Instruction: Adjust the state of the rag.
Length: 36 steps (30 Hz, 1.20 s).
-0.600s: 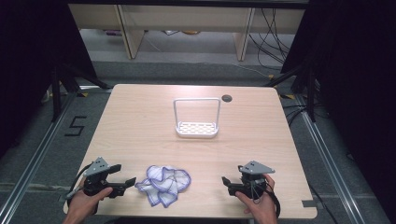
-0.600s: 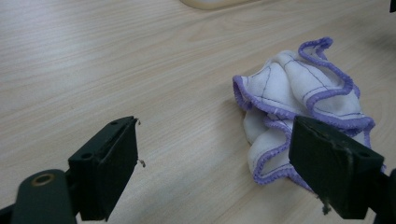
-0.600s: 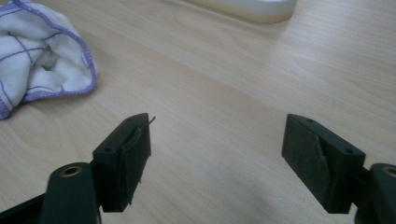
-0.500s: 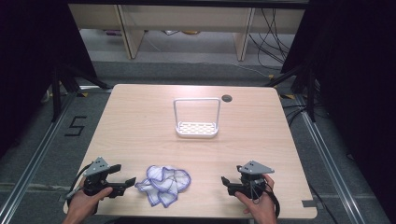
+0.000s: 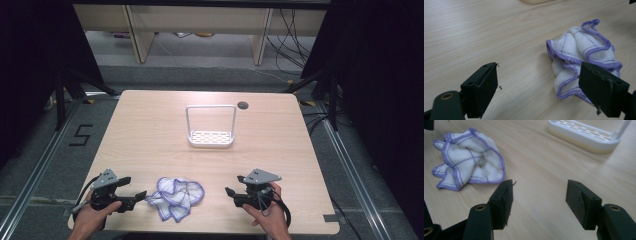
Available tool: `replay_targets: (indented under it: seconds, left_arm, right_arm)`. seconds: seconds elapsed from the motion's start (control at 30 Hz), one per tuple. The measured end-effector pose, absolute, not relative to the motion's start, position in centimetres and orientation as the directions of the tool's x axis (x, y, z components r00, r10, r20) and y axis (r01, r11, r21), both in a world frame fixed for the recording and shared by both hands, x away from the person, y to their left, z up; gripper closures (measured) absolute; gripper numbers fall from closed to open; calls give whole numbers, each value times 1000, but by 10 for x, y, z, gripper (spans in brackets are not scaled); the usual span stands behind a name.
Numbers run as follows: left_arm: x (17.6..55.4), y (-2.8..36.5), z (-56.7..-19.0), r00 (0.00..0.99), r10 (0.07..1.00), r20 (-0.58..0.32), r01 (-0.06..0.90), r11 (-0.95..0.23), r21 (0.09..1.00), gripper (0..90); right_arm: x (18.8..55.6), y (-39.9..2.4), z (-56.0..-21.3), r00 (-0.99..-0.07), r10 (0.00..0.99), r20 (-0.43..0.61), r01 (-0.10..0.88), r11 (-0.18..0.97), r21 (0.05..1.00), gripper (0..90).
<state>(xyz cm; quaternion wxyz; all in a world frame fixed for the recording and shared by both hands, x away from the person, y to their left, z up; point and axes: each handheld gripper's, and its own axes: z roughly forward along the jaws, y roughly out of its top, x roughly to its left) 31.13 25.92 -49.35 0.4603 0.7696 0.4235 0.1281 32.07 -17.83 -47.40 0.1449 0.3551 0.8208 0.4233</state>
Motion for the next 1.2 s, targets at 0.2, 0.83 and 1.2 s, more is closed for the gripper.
replay_targets:
  seconds: [0.2, 0.83, 1.2]
  left_arm:
    - [310, 256, -493, 613, 765, -195, 536, -222, 814, 149]
    - [308, 246, -494, 667, 709, -229, 528, -234, 816, 226]
    - [310, 229, -499, 723, 653, -225, 524, -307, 794, 403]
  right_arm:
    - [330, -146, -466, -765, 642, 53, 415, 428, 803, 436]
    - [356, -51, -461, -898, 439, 2, 282, 572, 770, 536]
    - [366, -37, -468, -909, 414, 39, 303, 596, 743, 591]
